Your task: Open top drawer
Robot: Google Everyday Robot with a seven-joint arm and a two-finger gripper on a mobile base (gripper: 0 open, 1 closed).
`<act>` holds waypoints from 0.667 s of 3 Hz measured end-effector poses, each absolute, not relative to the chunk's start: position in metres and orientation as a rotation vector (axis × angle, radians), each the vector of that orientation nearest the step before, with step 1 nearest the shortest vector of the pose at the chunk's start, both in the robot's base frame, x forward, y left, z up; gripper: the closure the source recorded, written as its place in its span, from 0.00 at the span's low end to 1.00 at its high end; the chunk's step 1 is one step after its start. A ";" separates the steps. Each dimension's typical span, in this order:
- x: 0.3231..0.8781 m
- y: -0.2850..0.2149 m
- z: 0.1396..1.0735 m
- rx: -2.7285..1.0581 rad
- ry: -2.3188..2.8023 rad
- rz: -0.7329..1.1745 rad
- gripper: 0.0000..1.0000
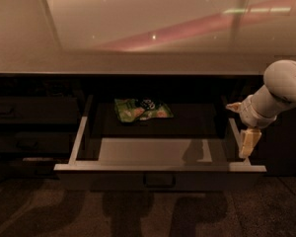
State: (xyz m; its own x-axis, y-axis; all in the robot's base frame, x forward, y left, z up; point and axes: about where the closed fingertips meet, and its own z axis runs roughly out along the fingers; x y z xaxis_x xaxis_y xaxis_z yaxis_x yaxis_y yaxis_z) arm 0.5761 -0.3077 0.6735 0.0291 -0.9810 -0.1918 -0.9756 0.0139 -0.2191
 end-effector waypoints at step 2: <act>0.605 -0.236 0.694 -2.146 1.963 -0.007 0.00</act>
Offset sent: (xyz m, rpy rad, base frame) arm 0.0363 0.1204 0.0362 -0.0900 0.0607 0.1500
